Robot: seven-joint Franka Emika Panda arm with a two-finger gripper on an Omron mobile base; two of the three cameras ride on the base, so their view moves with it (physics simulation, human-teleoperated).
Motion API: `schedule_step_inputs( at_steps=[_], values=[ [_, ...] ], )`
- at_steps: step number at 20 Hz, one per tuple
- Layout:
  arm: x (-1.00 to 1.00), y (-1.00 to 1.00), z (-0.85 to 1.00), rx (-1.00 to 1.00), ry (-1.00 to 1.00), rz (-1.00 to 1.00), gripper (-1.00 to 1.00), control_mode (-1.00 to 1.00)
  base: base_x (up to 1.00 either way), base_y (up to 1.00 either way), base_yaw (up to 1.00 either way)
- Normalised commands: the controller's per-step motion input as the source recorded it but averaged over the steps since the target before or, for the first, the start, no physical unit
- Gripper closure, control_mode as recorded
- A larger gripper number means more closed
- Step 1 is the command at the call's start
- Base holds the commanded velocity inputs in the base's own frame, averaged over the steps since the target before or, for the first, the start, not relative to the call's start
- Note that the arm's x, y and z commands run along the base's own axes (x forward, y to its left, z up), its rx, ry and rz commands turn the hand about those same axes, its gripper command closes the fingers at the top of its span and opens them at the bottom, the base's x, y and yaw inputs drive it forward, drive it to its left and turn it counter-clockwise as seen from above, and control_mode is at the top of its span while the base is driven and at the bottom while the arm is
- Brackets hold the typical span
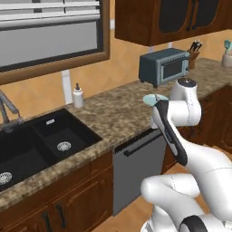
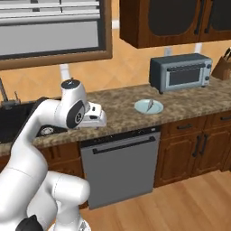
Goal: Pick up the knife from the drawer and place it on the cutting board. Then place the meat from the plate to the cutting board.
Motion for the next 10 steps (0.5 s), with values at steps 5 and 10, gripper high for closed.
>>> schedule_step_inputs(
  at_steps=[5, 10],
  values=[
    [0.00, 0.00, 0.00, 0.00, 0.00, 0.00, -1.00, 1.00, 0.95, -1.00, 0.21],
    [0.00, 0.00, 0.00, 0.00, 0.00, 0.00, -1.00, 1.00, 1.00, -0.97, 0.38]
  ],
)
